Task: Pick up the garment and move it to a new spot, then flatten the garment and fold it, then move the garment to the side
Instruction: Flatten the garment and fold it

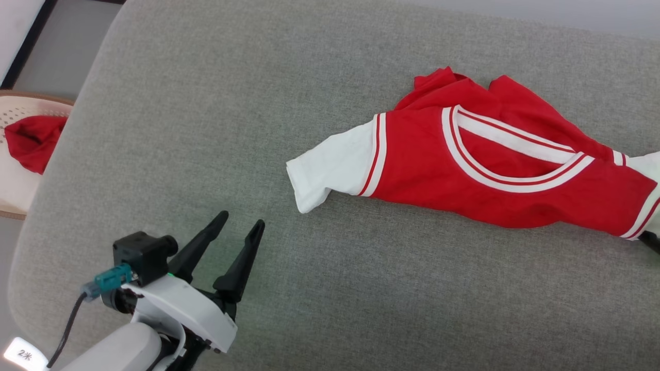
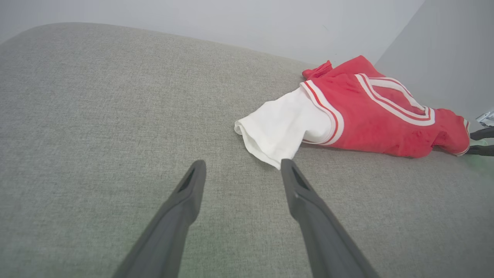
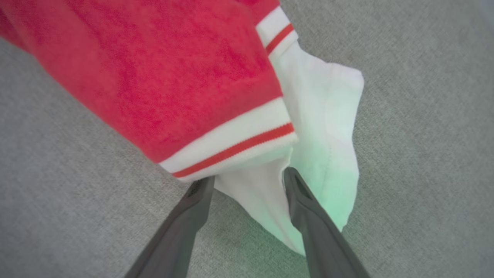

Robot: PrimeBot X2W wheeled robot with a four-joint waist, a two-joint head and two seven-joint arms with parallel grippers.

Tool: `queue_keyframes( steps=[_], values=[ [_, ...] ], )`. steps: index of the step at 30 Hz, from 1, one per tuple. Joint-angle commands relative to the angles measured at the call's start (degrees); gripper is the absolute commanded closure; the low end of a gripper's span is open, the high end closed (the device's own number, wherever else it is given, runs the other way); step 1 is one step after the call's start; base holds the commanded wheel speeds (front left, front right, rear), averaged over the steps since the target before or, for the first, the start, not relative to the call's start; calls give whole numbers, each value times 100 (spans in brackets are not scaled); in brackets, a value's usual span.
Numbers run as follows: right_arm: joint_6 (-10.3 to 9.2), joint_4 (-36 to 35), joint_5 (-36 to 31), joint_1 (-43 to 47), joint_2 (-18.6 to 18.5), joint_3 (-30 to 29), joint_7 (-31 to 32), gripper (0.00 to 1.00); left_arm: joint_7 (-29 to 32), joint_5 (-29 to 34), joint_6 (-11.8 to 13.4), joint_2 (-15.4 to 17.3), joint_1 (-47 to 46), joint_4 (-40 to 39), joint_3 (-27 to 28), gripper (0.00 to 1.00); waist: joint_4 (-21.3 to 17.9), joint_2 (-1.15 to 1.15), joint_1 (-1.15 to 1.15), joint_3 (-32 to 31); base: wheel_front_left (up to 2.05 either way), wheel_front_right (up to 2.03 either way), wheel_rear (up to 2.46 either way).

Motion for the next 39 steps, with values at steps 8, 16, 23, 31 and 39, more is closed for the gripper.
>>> queue_keyframes(
  steps=[8,16,23,31,39],
  values=[
    [-6,38,174,-355,-72,504,-298,48,0,-22,-51,47,12,29,61,0,-46,0,0,-81,0,0,0],
    [-6,133,226,-660,-38,981,-565,100,4,-108,-179,26,-46,-12,94,0,-80,0,0,-44,0,0,0],
    [-6,318,302,-924,6,1279,-786,100,386,-36,-638,259,-620,99,89,0,-96,0,0,-53,0,0,0],
    [-6,404,412,-1240,27,1582,-880,100,1918,-62,-1618,203,-2314,897,-295,0,-117,0,0,77,0,0,0],
    [-6,354,447,-1634,62,1855,-825,100,3030,-653,-1703,-451,-3866,1872,-1374,0,-232,0,0,422,0,0,0]
  ],
)
